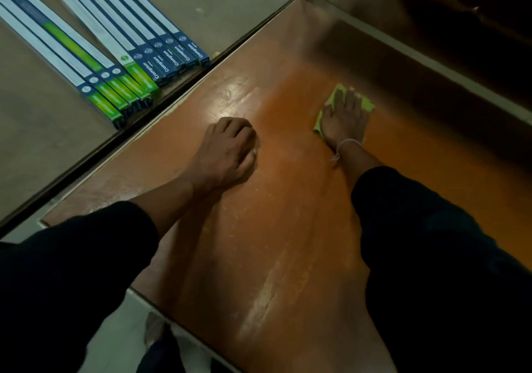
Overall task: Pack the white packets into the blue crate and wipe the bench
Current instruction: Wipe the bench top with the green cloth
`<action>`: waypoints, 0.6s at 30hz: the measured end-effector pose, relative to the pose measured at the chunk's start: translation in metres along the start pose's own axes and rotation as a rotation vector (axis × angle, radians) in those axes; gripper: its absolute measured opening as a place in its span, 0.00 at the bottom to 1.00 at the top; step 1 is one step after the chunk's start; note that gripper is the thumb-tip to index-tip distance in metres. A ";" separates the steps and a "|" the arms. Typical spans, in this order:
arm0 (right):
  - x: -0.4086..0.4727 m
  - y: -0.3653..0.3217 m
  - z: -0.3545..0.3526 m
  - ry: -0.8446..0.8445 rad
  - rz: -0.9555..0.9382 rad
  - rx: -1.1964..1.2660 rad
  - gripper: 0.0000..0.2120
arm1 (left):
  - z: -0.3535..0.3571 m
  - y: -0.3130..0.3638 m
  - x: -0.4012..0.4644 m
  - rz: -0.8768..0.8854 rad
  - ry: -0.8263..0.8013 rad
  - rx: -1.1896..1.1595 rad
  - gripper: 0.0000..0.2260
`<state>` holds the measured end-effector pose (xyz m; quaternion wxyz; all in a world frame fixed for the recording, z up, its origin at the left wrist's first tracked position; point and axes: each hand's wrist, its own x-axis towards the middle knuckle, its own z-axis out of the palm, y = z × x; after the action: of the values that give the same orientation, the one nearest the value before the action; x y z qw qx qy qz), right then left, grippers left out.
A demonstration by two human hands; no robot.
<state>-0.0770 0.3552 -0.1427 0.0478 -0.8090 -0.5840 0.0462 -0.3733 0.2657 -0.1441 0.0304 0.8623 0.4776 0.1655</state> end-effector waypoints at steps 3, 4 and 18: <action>-0.038 -0.015 0.005 0.006 -0.204 -0.027 0.30 | -0.002 -0.001 -0.001 0.007 0.001 -0.001 0.20; -0.051 -0.014 0.006 -0.009 -0.329 -0.041 0.29 | -0.002 -0.001 -0.002 0.012 0.003 -0.003 0.20; -0.185 0.007 0.003 0.042 0.021 -0.002 0.30 | -0.002 -0.007 -0.006 0.014 0.002 -0.086 0.18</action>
<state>-0.1291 0.1774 -0.1434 0.0587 -0.8161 -0.5742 0.0290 -0.3829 0.2641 -0.1450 0.0660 0.8634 0.4640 0.1870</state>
